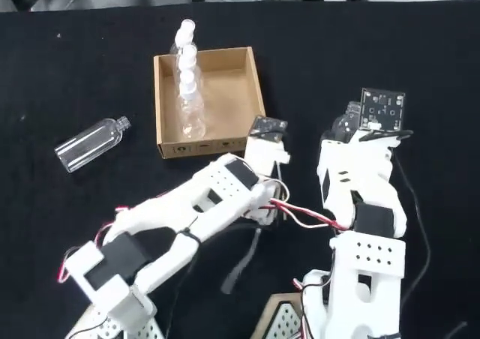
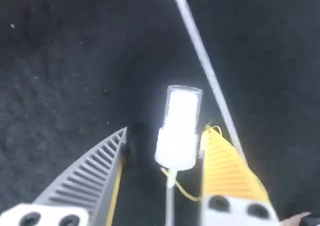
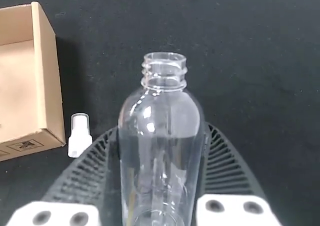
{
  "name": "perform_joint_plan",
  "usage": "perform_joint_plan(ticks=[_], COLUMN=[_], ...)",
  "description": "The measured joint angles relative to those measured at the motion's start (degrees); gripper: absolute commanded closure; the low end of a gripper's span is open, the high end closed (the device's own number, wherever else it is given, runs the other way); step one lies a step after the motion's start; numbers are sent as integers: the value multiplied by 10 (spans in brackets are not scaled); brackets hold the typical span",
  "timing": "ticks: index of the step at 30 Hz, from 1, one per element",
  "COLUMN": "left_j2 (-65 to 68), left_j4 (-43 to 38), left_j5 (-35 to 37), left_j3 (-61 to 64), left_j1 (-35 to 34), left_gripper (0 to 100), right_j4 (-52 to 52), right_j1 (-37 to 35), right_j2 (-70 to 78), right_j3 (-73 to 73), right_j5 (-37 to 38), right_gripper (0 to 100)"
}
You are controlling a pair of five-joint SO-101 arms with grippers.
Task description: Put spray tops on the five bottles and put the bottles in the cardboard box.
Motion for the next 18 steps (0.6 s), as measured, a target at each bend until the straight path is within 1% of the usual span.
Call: perform_joint_plan(ticks=[7,8,13,18], left_j2=[35,36,37,38], left_j4=[0,0,7,11], left_j5=[1,1,1,1], left_j3=[-11,-11,-21,-30], left_j1=[-2,-3,-2,-10], left_gripper=[789,798,906,905], right_j4=[0,0,0,0], right_j1=[0,0,0,0], right_j2=[0,0,0,0], right_j3=[0,0,0,0], right_j5=[0,0,0,0], right_gripper=[878,878,878,878])
